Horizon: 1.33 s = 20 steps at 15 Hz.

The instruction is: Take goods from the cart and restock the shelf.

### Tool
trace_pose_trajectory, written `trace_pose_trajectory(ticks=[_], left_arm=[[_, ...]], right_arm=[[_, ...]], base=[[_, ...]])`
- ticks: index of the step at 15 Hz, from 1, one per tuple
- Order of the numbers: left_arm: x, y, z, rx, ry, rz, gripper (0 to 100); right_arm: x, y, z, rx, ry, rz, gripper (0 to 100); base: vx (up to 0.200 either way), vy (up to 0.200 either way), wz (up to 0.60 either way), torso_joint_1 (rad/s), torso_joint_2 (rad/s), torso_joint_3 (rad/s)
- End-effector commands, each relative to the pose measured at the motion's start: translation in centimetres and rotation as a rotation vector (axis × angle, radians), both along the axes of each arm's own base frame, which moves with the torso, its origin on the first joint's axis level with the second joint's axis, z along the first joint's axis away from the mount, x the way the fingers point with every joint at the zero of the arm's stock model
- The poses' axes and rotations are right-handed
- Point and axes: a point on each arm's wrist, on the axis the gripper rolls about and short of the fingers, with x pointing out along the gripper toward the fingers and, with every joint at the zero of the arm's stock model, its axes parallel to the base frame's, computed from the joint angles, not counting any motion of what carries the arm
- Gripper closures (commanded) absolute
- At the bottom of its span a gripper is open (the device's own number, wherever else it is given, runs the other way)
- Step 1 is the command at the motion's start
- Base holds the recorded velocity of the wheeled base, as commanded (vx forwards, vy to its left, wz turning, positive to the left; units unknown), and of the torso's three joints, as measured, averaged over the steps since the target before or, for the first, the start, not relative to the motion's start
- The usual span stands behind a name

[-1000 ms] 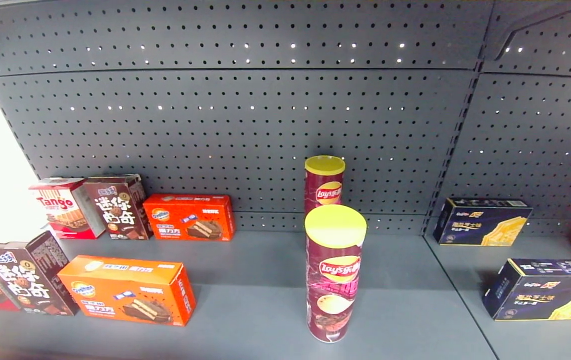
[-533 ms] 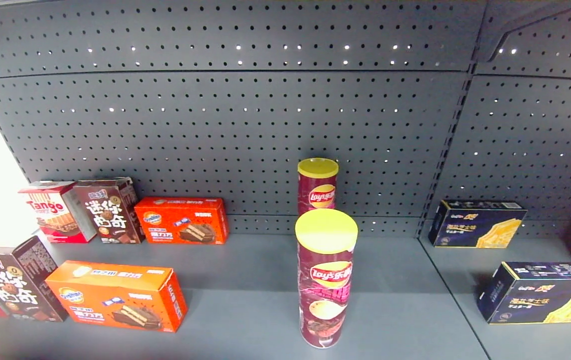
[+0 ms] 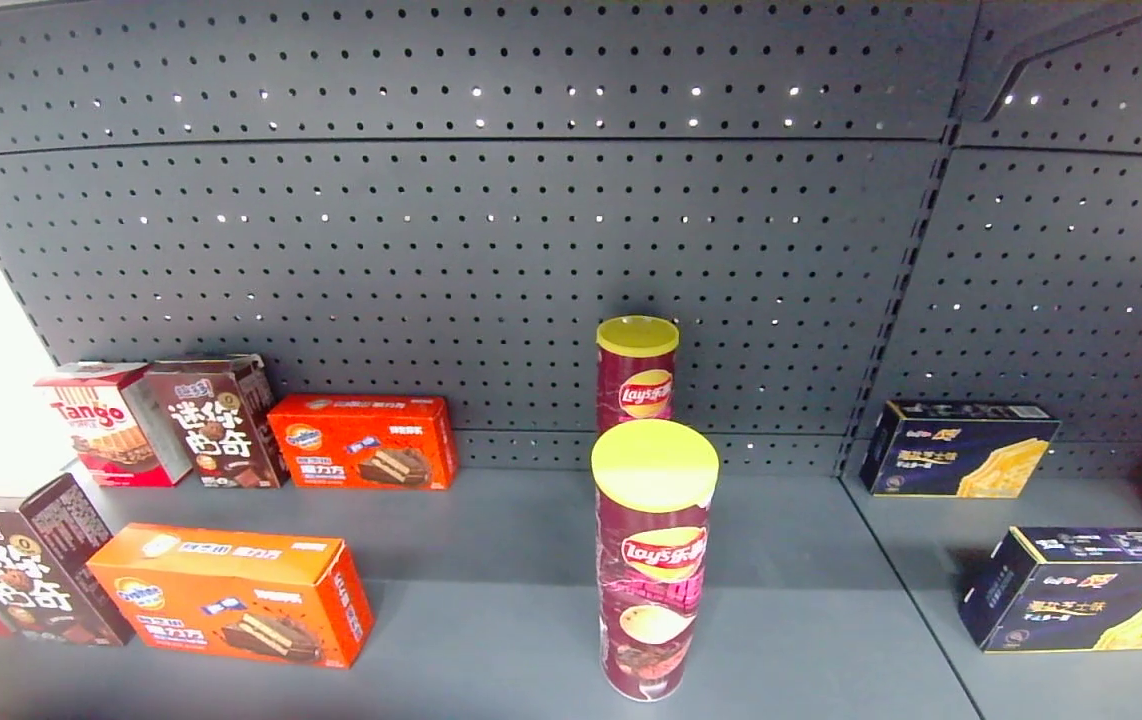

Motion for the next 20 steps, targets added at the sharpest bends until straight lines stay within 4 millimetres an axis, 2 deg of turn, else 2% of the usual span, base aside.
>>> trace_pose_trajectory(ticks=[1, 4, 6, 20], left_arm=[[0.01, -0.01, -0.02, 0.005, 0.000, -0.003, 0], [0.01, -0.01, -0.02, 0.005, 0.000, -0.005, 0], [0.01, -0.01, -0.02, 0.004, 0.000, -0.005, 0], [0.01, -0.01, -0.02, 0.004, 0.000, -0.003, 0]], right_arm=[[0.01, 0.00, 0.01, -0.001, 0.001, 0.001, 0], [0.01, 0.00, 0.01, -0.001, 0.001, 0.001, 0], [0.01, 0.00, 0.01, -0.001, 0.001, 0.001, 0], [0.01, 0.00, 0.01, -0.001, 0.001, 0.002, 0]], base=[[0.000, 0.000, 0.00, 0.000, 0.00, 0.000], [0.000, 0.000, 0.00, 0.000, 0.00, 0.000], [-0.200, 0.000, 0.00, 0.002, 0.00, 0.000], [0.000, 0.000, 0.00, 0.000, 0.00, 0.000]])
